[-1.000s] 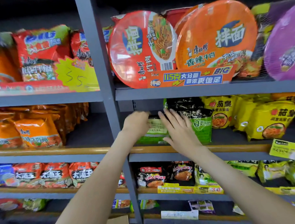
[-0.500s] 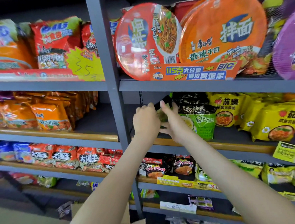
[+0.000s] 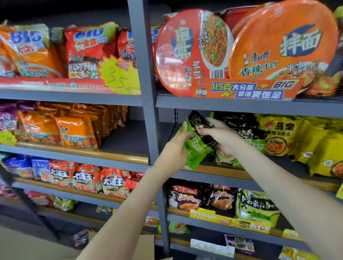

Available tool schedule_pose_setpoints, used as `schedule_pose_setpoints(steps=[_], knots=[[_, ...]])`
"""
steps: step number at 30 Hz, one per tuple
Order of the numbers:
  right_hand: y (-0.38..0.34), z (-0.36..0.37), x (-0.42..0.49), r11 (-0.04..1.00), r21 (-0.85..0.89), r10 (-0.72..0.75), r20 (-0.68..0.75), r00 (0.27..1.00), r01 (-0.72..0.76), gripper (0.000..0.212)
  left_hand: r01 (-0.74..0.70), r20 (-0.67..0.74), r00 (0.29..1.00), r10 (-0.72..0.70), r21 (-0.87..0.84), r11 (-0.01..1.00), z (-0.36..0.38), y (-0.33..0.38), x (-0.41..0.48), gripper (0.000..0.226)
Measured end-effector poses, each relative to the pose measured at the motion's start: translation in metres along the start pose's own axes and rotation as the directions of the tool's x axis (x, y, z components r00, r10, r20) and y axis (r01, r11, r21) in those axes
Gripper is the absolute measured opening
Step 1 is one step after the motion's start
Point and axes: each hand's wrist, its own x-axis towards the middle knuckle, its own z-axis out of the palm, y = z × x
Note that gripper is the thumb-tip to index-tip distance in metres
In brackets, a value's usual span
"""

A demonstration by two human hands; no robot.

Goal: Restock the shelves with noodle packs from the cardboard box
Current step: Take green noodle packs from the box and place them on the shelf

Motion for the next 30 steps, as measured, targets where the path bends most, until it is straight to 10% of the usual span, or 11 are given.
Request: schedule_pose_setpoints(steps=[5,9,30], knots=[[-0.011,-0.021,-0.004,0.868,-0.427,-0.213,0.141,0.967,0.254,0.064,-0.28,0.013,0.928,0.372,0.684,0.674,-0.003,-0.013,0.025,0.091],[-0.009,-0.015,-0.012,0.69,-0.589,-0.348,0.24,0.906,0.42,0.058,-0.35,0.123,0.882,0.456,0.819,0.455,-0.011,-0.006,0.037,0.117],[-0.001,0.007,-0.033,0.058,-0.96,-0.452,0.22,0.865,0.274,0.046,-0.133,-0.183,0.867,0.464,0.812,0.568,0.0,-0.008,0.021,0.042]])
